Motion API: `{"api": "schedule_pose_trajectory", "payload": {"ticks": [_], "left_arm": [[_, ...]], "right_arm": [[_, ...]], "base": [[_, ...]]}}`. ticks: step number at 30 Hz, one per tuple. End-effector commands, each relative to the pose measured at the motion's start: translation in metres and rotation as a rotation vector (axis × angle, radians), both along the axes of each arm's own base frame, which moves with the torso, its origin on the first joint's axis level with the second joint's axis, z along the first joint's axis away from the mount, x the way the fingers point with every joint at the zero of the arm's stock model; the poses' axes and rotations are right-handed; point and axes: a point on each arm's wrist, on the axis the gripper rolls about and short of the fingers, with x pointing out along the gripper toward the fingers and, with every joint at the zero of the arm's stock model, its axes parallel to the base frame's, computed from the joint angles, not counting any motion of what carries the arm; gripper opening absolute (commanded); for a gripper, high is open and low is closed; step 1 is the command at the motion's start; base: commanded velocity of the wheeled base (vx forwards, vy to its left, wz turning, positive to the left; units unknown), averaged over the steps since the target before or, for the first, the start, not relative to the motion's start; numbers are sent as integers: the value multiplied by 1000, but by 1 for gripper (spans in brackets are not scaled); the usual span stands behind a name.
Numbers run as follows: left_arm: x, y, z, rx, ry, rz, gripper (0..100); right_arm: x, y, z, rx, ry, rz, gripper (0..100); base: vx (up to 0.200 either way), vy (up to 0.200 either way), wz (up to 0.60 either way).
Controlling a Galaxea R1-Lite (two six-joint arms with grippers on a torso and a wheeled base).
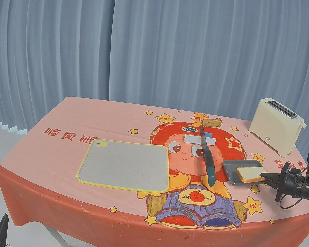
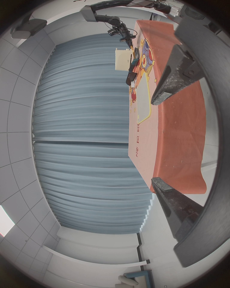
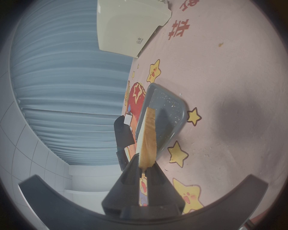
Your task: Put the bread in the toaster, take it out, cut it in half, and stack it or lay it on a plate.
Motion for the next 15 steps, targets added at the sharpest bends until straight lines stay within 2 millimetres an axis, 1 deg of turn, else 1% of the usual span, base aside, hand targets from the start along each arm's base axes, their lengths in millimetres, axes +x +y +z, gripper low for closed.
{"api": "schedule_pose_trajectory", "payload": {"ticks": [1, 4, 11, 15], "left_arm": [[1, 0, -5, -1, 19, 1, 100], [1, 0, -5, -1, 19, 1, 100], [1, 0, -5, -1, 19, 1, 100], [1, 0, -5, -1, 19, 1, 100]], "right_arm": [[-2, 2, 7, -6, -28, 6, 0], [-4, 3, 10, -9, -37, 10, 0], [-13, 9, 27, -18, -99, 26, 0], [-20, 12, 33, -26, -126, 36, 0]], "base": [[0, 0, 0], [0, 0, 0], [0, 0, 0], [0, 0, 0]]}}
